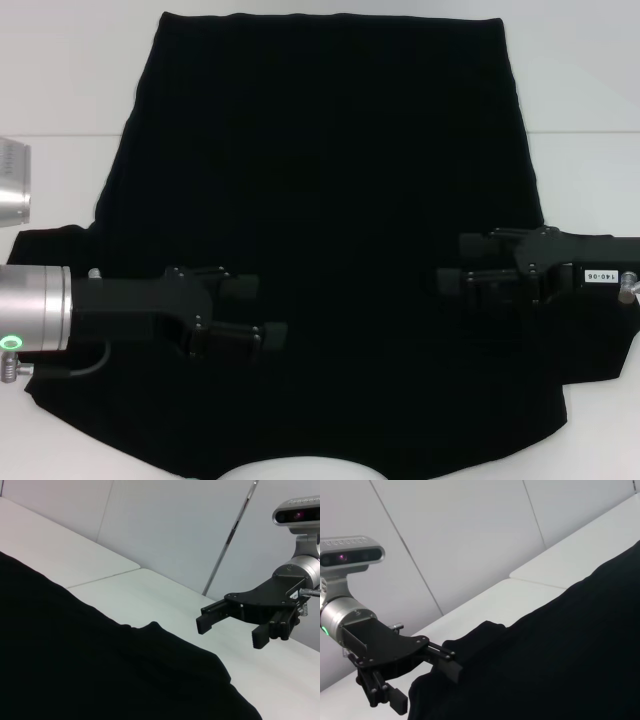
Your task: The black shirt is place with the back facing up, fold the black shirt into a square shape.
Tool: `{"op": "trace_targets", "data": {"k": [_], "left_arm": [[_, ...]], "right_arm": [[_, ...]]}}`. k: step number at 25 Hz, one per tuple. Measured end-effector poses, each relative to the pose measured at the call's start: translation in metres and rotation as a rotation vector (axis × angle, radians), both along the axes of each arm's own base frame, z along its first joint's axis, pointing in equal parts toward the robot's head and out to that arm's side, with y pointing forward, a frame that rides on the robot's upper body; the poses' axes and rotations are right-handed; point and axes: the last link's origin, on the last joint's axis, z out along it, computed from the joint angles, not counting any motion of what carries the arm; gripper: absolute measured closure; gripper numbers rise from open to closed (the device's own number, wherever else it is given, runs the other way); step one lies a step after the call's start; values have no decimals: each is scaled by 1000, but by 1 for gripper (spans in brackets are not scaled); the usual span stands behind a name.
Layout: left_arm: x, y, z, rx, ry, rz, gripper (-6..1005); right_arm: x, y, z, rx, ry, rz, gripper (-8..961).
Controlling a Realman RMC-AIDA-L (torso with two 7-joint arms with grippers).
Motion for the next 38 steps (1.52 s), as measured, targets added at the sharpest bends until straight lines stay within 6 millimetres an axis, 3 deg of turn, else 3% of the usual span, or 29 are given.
{"op": "trace_targets", "data": {"k": [15, 21, 27, 38], "left_arm": [[-7, 4, 8, 45, -29, 76, 79], [-30, 12, 48, 126, -115, 363, 80], [-61, 9, 89, 209, -103, 644, 80], [-111, -15, 120, 275, 34, 976, 79]], "right_arm": [[-5, 3, -3, -4, -4, 12, 37], [-6, 4, -2, 5, -1, 11, 37], [-5, 8, -1, 22, -8, 4, 37], [-4, 12, 2, 38, -19, 2, 36]]}}
